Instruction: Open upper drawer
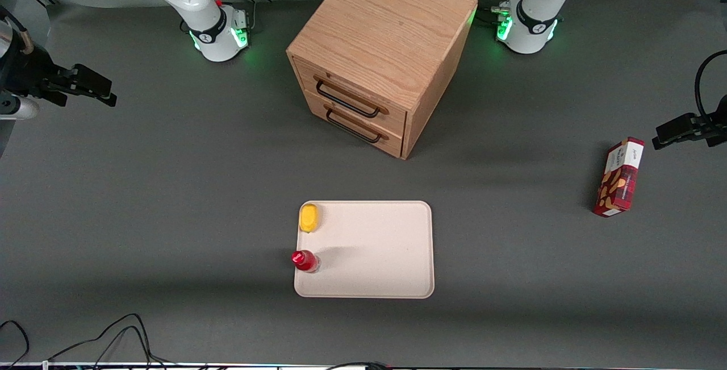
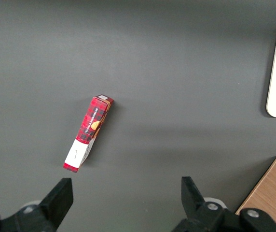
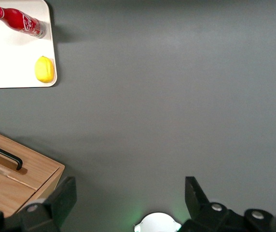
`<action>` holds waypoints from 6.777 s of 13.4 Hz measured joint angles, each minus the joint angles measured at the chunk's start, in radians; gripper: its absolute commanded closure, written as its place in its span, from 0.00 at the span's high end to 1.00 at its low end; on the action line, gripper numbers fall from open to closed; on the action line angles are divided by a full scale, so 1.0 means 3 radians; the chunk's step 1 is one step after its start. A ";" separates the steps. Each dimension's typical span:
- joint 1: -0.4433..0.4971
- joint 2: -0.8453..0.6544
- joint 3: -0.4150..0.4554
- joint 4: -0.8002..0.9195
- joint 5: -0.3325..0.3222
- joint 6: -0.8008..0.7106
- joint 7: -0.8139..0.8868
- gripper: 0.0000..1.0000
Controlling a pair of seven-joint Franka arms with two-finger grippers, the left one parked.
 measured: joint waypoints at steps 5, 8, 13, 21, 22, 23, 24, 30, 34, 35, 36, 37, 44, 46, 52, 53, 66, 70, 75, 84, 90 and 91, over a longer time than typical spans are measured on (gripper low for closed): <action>0.0004 0.0004 -0.0008 0.0003 0.0000 -0.0004 0.0000 1.00; 0.0019 0.0007 0.0150 0.0004 0.0131 -0.0015 -0.0009 1.00; 0.0061 0.0151 0.0865 0.0001 0.0644 -0.0020 -0.0006 1.00; 0.0104 0.1107 0.1404 -0.0006 0.1384 0.0351 -0.1305 1.00; 0.0135 0.1256 0.1490 -0.0007 0.1357 0.0449 -0.1386 1.00; 0.0159 0.1395 0.1594 -0.0008 0.1294 0.0555 -0.1446 1.00; 0.0179 0.1504 0.1675 -0.0008 0.1217 0.0636 -0.1467 1.00; 0.0205 0.1728 0.1798 -0.0032 0.0998 0.0897 -0.1555 1.00; 0.0210 0.1730 0.1864 -0.0175 0.0953 0.1033 -0.1581 1.00; 0.0211 0.1730 0.1871 -0.0197 0.0937 0.1037 -0.1585 1.00; 0.0210 0.1730 0.1877 -0.0214 0.0925 0.1051 -0.1587 1.00; 0.0210 0.1730 0.1884 -0.0238 0.0918 0.1088 -0.1588 1.00; 0.0210 0.1730 0.1925 -0.0386 0.0872 0.1260 -0.1590 1.00; 0.0208 0.1731 0.1925 -0.0404 0.0827 0.1309 -0.1590 1.00; 0.0181 0.1832 0.1885 -0.0297 0.0758 0.1388 -0.1591 1.00; 0.0167 0.1892 0.1867 -0.0237 0.0744 0.1411 -0.1594 1.00; 0.0101 0.2260 0.1504 0.0448 0.0698 0.1140 -0.1797 1.00; 0.0102 0.2460 0.1451 0.0711 0.0697 0.1139 -0.1809 1.00; 0.0100 0.2521 0.1286 0.0944 0.0695 0.1073 -0.1900 1.00; 0.0093 0.2627 0.1112 0.1463 0.0693 0.0661 -0.2087 1.00; 0.0057 0.2059 0.0880 0.1844 0.0666 0.0254 -0.2087 1.00; 0.0046 0.1858 0.0792 0.1840 0.0662 0.0129 -0.2086 1.00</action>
